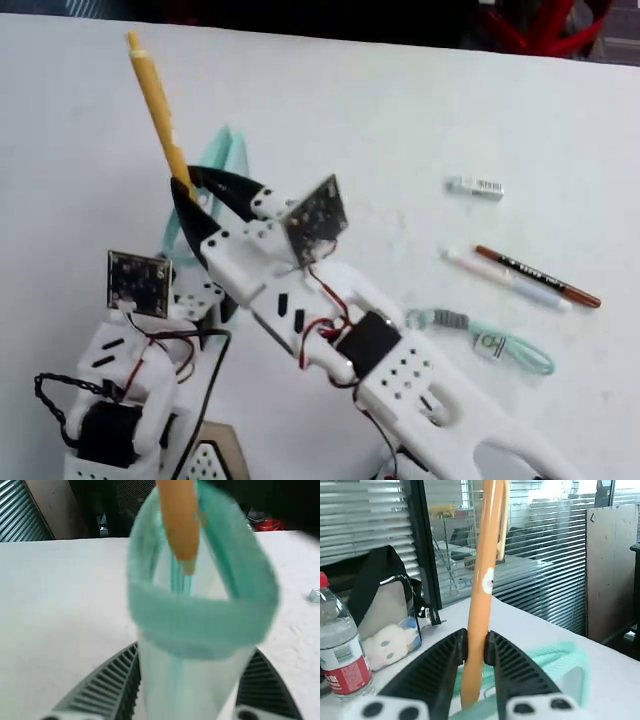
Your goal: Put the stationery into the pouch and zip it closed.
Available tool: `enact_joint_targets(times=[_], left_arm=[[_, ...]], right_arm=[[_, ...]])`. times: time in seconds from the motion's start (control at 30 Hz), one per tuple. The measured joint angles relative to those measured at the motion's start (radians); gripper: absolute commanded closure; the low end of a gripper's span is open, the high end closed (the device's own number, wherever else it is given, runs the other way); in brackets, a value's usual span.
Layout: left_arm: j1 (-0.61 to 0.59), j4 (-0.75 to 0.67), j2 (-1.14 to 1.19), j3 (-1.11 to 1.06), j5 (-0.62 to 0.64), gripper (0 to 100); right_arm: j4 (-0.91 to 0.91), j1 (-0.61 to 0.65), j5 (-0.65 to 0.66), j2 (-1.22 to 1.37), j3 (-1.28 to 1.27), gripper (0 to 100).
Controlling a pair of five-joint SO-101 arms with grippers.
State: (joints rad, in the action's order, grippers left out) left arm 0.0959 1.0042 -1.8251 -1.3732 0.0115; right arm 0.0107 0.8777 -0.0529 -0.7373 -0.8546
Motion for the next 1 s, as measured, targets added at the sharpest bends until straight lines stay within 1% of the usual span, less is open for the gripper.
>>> enact_joint_targets(times=[0.1,0.23,0.4,0.6,0.7,1.0], left_arm=[[-0.002,0.0,0.0,0.0,0.0,71],[-0.002,0.0,0.002,0.0,0.0,71],[-0.002,0.0,0.002,0.0,0.0,71],[-0.002,-0.018,0.0,-0.005,0.0,71],[-0.002,-0.051,0.002,-0.026,0.0,71],[-0.002,-0.052,0.002,-0.028,0.0,71]], right_arm=[[-0.044,0.002,0.031,0.055,0.0,98.1],[-0.069,0.003,0.037,0.078,0.002,98.1],[-0.068,0.003,0.038,0.055,0.002,98.1],[-0.009,0.003,0.038,0.003,0.0,98.1],[-0.009,0.003,0.038,0.0,0.0,98.1],[-0.009,0.0,0.038,0.0,0.0,98.1]])
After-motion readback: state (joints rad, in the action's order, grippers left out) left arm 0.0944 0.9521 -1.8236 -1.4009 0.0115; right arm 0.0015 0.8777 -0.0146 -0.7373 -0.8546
